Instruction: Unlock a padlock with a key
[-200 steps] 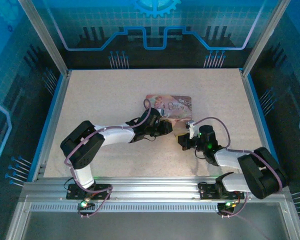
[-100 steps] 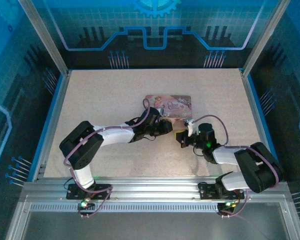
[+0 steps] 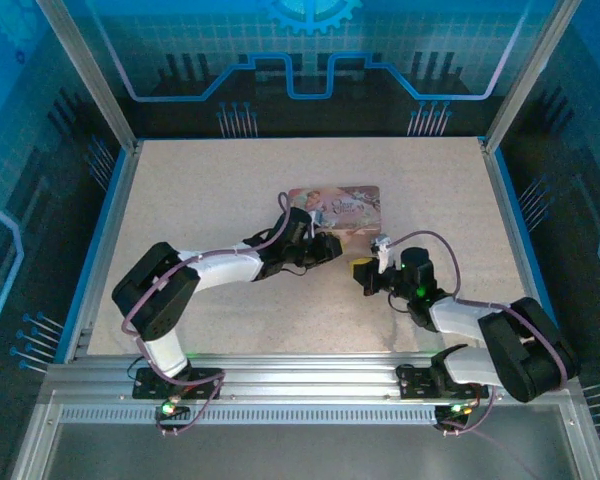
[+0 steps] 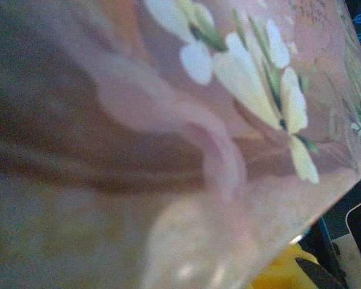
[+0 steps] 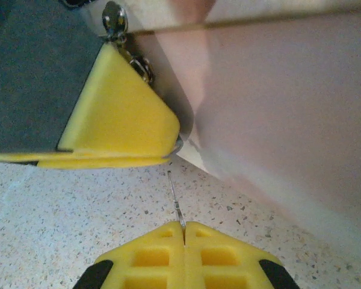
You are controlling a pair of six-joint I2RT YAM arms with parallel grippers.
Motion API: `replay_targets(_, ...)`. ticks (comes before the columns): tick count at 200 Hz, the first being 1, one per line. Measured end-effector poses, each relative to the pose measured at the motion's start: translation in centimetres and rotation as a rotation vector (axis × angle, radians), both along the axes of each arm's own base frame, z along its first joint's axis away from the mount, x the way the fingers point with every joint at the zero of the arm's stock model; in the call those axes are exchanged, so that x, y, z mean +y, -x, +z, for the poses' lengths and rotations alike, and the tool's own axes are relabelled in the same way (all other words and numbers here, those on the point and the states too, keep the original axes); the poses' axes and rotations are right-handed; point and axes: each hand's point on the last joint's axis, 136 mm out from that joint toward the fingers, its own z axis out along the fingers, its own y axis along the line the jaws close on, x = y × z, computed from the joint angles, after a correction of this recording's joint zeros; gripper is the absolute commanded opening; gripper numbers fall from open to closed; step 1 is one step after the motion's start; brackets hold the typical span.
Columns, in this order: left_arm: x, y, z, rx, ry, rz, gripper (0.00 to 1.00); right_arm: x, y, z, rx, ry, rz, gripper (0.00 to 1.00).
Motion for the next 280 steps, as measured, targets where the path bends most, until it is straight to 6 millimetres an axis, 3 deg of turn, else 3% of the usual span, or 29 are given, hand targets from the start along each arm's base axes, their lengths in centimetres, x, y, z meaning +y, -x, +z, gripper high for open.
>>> replay_targets(280, 0.2, 0.7, -0.3, 0.053, 0.004, -0.017, 0.07, 0.6, -0.8, 0.1, -0.038, 0.026, 0.048, 0.03)
